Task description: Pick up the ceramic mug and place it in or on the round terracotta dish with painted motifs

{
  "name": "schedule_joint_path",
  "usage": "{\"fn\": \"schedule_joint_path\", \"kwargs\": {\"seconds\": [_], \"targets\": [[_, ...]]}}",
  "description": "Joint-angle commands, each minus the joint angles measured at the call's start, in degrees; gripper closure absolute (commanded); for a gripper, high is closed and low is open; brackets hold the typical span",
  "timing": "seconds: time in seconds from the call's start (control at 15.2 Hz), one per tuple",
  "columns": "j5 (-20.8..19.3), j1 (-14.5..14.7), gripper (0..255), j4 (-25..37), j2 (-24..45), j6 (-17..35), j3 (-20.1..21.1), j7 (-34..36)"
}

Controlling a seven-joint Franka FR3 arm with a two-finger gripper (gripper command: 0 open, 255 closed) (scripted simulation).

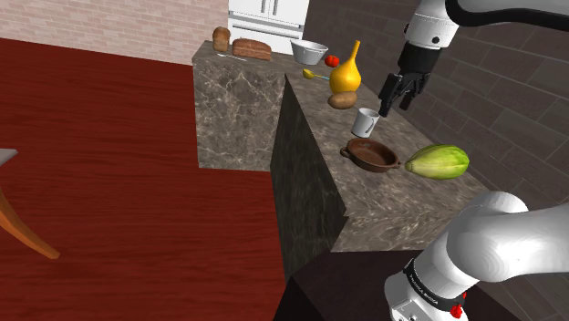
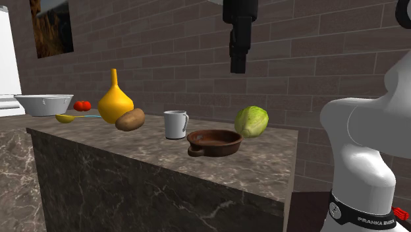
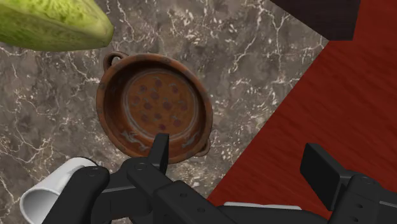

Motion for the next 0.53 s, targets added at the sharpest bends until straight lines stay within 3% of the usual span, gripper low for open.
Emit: {"fn": "schedule_joint_path", "kwargs": {"seconds": [0.0, 0.46], "targets": [[0.00, 0.00, 0, 0.00, 0.00, 0.00, 0.00, 0.00], [-2.69, -2.03, 0, 1.26, 7.81, 8.50, -8.73, -7.49]]}}
